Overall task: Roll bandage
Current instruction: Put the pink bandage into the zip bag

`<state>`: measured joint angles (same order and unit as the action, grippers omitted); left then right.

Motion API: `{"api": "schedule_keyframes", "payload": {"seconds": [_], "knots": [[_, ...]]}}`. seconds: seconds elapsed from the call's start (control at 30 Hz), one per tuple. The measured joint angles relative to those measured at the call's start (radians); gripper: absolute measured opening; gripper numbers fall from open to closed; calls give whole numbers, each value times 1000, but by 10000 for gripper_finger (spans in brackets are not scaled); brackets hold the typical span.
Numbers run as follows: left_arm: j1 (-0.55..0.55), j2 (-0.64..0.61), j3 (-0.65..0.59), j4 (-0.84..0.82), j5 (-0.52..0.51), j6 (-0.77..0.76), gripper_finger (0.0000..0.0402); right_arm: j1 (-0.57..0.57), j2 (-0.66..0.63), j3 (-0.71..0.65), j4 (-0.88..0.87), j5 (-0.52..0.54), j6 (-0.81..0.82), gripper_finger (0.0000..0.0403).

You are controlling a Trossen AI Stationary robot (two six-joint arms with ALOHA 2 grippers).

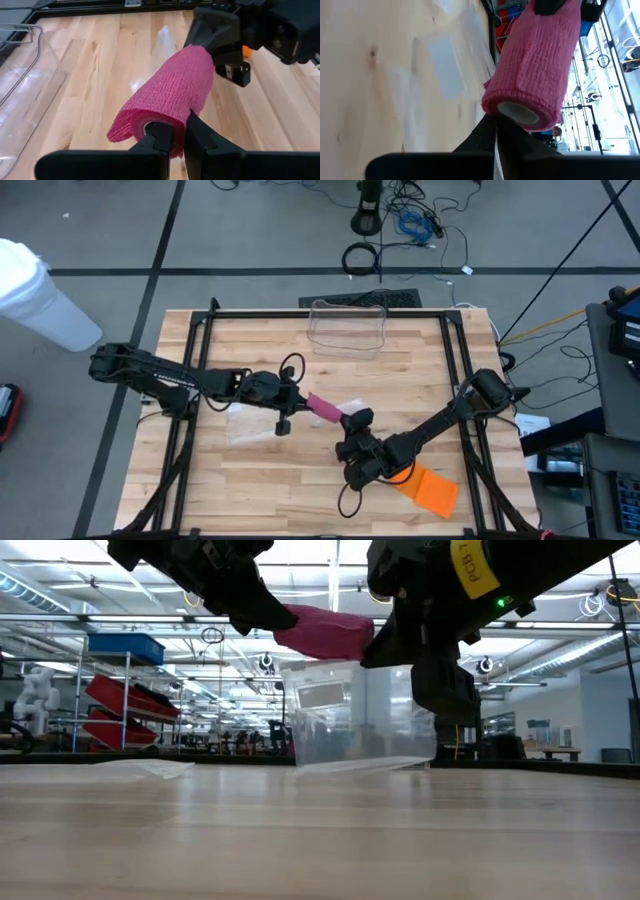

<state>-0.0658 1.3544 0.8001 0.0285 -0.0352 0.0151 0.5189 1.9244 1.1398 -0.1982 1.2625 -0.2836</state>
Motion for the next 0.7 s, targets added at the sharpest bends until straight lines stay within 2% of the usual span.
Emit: {"api": "schedule_keyframes", "payload": {"seconds": [0.2, 0.4, 0.7], "knots": [[1, 0, 0, -14, -38, 11, 26, 18, 0, 0, 1, 59, -48, 0], [7, 2, -4, -56, -179, 18, 26, 44, -6, 6, 10, 82, -106, 0], [5, 3, 4, -43, -161, 48, 26, 47, -5, 4, -4, 73, -121, 0]]}}
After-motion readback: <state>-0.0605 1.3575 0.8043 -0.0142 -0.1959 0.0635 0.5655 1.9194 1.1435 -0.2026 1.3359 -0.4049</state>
